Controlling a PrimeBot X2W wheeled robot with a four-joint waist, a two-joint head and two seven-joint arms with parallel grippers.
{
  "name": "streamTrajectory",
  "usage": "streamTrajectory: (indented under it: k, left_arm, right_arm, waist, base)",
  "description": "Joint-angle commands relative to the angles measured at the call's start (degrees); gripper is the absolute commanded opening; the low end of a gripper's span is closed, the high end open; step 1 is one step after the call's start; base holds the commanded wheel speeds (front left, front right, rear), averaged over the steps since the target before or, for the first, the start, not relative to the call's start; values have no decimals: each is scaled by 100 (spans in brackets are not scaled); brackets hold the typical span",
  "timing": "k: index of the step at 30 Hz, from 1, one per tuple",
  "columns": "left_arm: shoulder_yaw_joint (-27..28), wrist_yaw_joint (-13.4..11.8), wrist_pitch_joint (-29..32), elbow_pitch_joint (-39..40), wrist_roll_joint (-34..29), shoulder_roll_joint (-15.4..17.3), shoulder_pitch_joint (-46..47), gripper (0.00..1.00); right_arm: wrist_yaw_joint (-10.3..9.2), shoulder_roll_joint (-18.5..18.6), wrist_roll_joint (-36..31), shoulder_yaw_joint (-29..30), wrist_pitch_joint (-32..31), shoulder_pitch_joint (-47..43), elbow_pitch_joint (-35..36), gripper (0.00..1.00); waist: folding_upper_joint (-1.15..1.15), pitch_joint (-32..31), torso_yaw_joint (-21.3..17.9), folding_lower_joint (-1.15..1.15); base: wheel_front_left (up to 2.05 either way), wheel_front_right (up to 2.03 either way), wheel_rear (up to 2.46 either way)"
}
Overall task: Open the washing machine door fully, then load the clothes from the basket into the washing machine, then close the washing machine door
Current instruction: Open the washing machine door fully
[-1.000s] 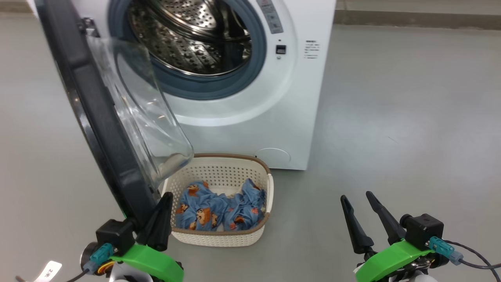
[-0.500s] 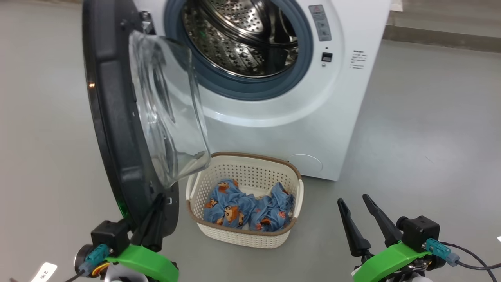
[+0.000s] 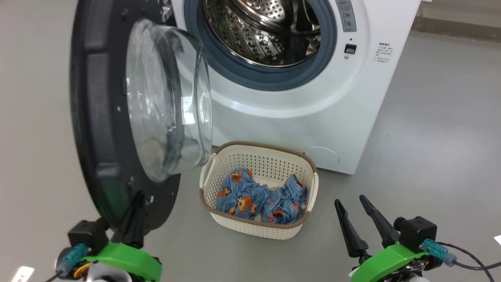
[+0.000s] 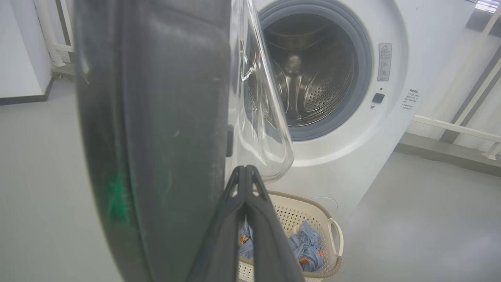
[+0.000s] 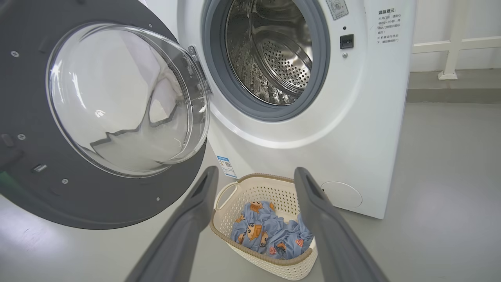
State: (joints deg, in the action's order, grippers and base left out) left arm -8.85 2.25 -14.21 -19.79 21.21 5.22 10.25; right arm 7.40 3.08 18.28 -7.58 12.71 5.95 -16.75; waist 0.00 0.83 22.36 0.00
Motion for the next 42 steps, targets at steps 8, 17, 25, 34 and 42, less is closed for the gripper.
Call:
streamTrajectory:
  k: [8, 17, 25, 34, 42]
  left_arm:
    - [745, -163, -66, -16, 287, 410, 324, 0]
    - [1364, -149, -77, -159, 447, 635, 569, 0]
    - [1928, -51, -78, -376, 512, 770, 828, 0]
    - [2573, 100, -78, -755, 433, 896, 1221, 0]
    - [2918, 303, -78, -1372, 312, 1195, 1730, 0]
  right_arm:
    - [9, -20, -144, -78, -57, 310, 204, 100]
    - [9, -20, -309, -79, -209, 467, 311, 100]
    - [9, -20, -529, -50, -396, 613, 472, 100]
    - [9, -20, -825, 23, -660, 739, 740, 100]
    - [9, -20, -1046, 66, -907, 811, 970, 100]
  waist:
    - [0, 364, 88, 0]
    - [0, 755, 197, 0]
    - [0, 1103, 249, 0]
    - [0, 1507, 258, 0]
    - [0, 1816, 289, 0]
  base:
    - [0, 0, 0]
    - [0, 0, 0]
    - [0, 0, 0]
    - [0, 0, 0]
    - [0, 0, 0]
